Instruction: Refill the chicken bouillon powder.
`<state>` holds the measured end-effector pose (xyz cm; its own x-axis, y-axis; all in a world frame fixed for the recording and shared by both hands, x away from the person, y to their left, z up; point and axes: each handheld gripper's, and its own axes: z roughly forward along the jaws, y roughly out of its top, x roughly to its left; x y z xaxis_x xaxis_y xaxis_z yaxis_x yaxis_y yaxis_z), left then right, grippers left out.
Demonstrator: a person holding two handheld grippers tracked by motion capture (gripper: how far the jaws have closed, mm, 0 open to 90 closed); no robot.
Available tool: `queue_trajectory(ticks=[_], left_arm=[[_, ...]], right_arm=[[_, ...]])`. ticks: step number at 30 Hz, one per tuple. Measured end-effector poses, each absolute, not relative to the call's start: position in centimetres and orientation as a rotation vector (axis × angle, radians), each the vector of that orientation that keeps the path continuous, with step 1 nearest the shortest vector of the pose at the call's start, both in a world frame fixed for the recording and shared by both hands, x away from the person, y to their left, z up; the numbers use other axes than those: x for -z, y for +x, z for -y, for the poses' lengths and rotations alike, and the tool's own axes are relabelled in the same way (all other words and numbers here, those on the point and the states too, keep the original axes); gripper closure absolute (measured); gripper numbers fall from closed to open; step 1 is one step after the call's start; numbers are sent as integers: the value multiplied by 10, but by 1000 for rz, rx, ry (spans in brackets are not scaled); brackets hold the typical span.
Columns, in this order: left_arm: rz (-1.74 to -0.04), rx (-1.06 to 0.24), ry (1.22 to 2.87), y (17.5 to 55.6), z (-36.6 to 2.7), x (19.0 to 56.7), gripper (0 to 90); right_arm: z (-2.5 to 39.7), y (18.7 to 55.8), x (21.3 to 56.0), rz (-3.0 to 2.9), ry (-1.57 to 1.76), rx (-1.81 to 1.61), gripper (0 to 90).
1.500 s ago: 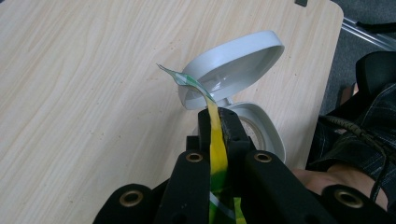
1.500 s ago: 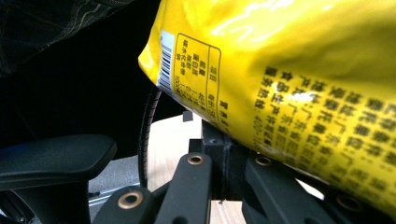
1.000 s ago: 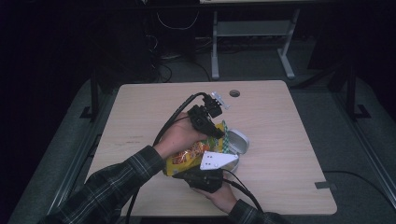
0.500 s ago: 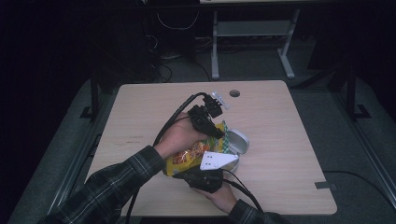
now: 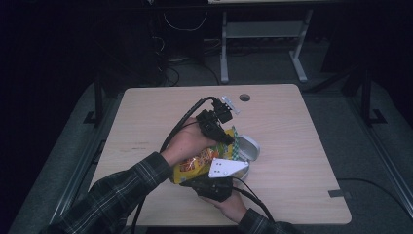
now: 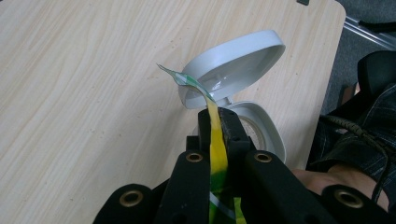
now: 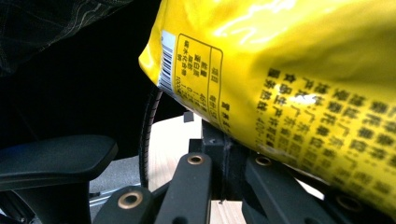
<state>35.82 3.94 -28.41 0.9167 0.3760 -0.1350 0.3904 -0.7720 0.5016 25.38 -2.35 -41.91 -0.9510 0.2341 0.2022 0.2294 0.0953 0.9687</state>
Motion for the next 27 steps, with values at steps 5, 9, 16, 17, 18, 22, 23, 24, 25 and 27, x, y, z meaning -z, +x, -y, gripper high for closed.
queue_trajectory(ticks=[5, 9, 16, 17, 18, 22, 23, 24, 25, 27], left_arm=[[-547, 35, 2542, 358, -39, 284, 900], [-549, 35, 2539, 358, -39, 284, 900], [-546, 33, 2541, 358, -39, 284, 900], [-547, 34, 2541, 358, -39, 284, 900], [-547, 34, 2541, 358, -39, 284, 900], [-546, 34, 2542, 358, -39, 284, 900], [-550, 35, 2540, 357, -38, 284, 900], [-551, 34, 2540, 357, -38, 284, 900], [-550, 35, 2540, 357, -38, 284, 900], [-550, 34, 2541, 357, -38, 284, 900]], right_arm=[[24, 254, 419, -2320, 489, -2055, 900], [24, 254, 419, -2321, 489, -2055, 900], [24, 254, 419, -2321, 487, -2055, 900], [24, 254, 419, -2321, 487, -2055, 900], [23, 254, 419, -2321, 487, -2055, 900], [23, 254, 419, -2321, 486, -2056, 900], [23, 253, 419, -2321, 487, -2056, 900], [23, 253, 419, -2321, 487, -2056, 900], [23, 253, 419, -2321, 486, -2056, 900], [23, 253, 419, -2321, 485, -2056, 900]])
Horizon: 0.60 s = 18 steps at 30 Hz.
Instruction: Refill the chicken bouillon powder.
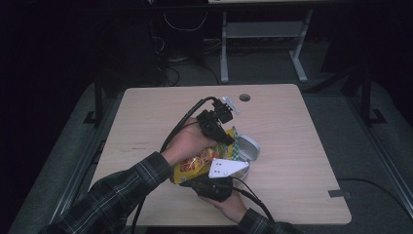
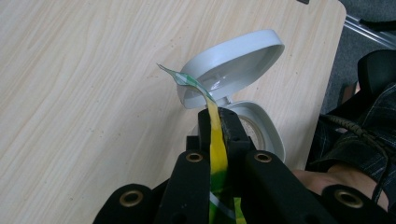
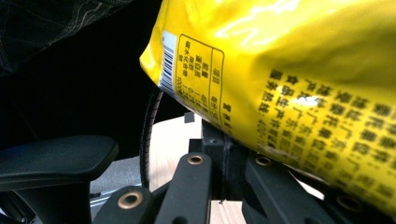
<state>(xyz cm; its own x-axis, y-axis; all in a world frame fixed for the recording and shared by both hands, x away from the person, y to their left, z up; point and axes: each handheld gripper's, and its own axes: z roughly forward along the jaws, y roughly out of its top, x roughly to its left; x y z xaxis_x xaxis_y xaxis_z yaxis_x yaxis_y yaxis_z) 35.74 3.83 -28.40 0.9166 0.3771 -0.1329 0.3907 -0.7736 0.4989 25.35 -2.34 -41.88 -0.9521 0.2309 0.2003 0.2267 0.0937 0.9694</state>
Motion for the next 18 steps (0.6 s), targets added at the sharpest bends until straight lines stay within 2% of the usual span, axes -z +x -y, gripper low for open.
queue_trajectory(ticks=[18], left_arm=[[-545, 35, 2548, 357, -37, 284, 900]], right_arm=[[23, 253, 418, -2318, 482, -2058, 900]])
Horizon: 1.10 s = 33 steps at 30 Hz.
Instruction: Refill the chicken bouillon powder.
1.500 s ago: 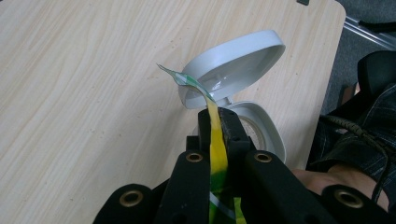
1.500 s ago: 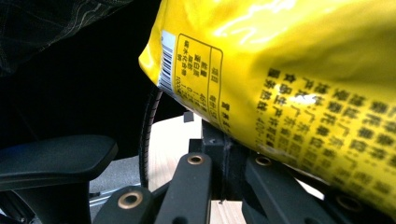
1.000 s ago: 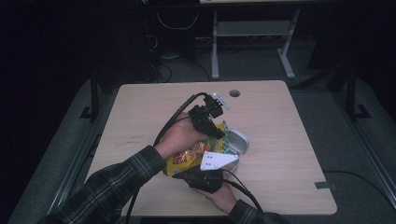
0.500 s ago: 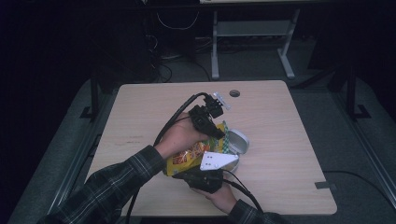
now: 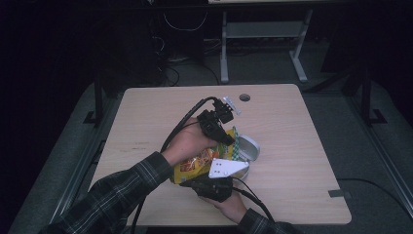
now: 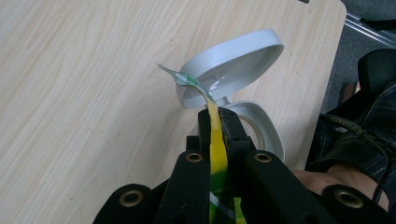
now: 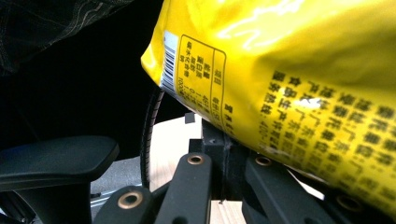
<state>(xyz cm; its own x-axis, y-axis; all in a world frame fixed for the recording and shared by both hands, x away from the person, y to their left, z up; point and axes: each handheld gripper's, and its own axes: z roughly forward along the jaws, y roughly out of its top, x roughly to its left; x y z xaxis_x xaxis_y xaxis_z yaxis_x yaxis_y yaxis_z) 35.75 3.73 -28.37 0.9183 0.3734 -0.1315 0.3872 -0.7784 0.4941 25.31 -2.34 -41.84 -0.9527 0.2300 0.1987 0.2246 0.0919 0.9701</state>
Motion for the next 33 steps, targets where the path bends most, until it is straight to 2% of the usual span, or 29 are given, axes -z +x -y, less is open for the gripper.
queue_trajectory(ticks=[33], left_arm=[[-554, 34, 2522, 356, -40, 285, 900]], right_arm=[[23, 252, 417, -2315, 485, -2056, 900]])
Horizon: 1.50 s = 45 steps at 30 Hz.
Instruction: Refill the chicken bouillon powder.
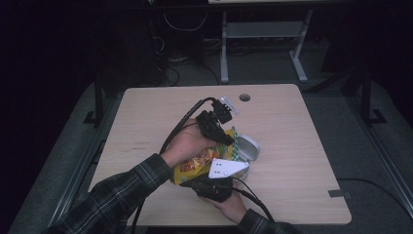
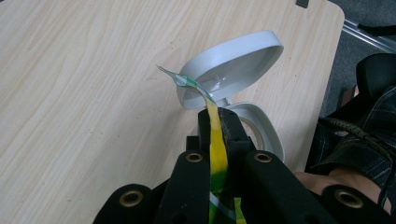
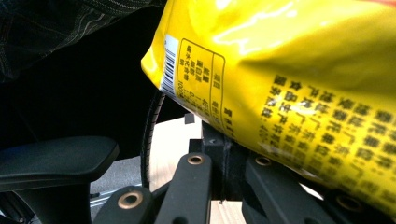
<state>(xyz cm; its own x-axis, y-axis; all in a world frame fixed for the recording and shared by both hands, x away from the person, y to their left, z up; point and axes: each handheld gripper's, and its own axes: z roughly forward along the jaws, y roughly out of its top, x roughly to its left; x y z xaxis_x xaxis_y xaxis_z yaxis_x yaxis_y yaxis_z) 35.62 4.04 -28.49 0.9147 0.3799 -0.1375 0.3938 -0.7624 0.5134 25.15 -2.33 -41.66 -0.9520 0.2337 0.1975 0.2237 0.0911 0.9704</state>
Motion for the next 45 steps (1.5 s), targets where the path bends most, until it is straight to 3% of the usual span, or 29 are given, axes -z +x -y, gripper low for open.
queue_trajectory(ticks=[45], left_arm=[[-552, 24, 2541, 357, -35, 283, 900]], right_arm=[[26, 252, 414, -2291, 491, -2080, 900]])
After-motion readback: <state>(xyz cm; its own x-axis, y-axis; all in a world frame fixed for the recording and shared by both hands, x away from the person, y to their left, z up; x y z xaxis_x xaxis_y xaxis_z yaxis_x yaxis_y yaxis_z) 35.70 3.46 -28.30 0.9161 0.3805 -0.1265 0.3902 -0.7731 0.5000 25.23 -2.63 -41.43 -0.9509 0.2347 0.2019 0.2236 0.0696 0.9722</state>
